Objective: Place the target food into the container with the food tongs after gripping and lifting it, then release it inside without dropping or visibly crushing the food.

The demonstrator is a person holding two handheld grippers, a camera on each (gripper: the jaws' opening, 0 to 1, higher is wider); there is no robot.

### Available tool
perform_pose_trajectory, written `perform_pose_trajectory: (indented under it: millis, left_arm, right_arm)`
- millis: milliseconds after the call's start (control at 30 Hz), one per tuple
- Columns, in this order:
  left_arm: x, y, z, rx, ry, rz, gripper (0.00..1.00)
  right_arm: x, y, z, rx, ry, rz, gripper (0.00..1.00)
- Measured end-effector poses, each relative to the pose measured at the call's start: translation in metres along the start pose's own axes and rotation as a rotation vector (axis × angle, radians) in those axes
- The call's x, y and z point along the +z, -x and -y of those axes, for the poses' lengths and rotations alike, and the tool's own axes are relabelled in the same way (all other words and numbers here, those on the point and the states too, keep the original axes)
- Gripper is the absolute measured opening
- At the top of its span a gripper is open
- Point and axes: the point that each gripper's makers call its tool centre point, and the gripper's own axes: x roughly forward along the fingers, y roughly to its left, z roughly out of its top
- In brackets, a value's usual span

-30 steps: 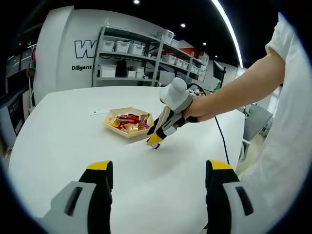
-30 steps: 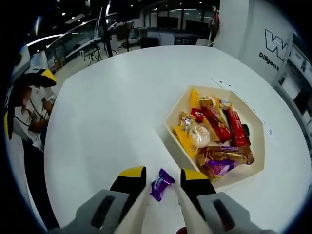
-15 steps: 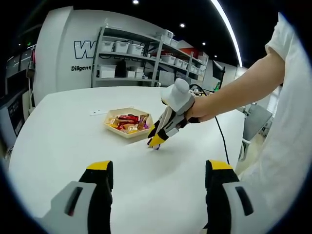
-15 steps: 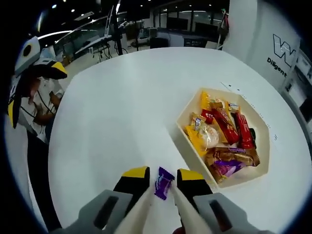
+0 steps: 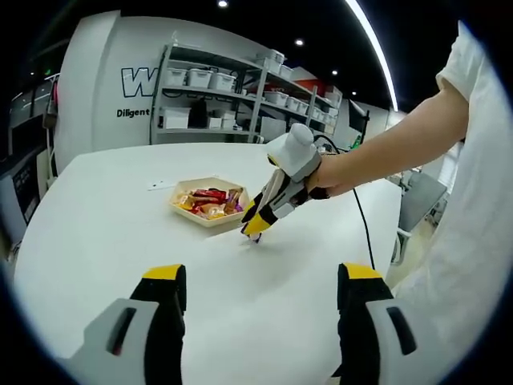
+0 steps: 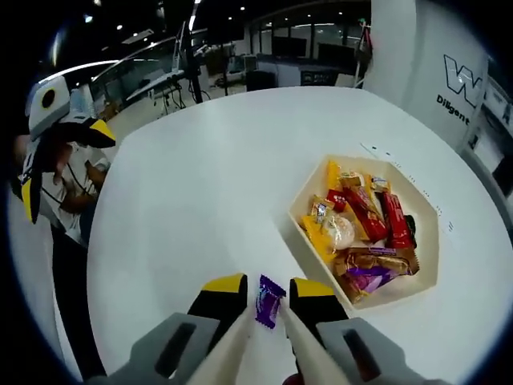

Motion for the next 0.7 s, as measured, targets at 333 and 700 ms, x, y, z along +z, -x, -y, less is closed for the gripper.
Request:
perform_pose_trajectory:
  millis: [333, 700]
  left_arm:
    - [0.003, -0.001, 0.005, -0.005, -0.002, 0.010, 0.74]
    - [0.006, -0.002, 0.008, -0.010, -0.004, 0.018, 0.74]
  right_arm:
    - [0.019, 0.017, 0.008, -0.012, -0.009, 0.045, 0.14]
    - [0.036, 0.036, 0.026, -0.040, -0.038, 0.095, 0.14]
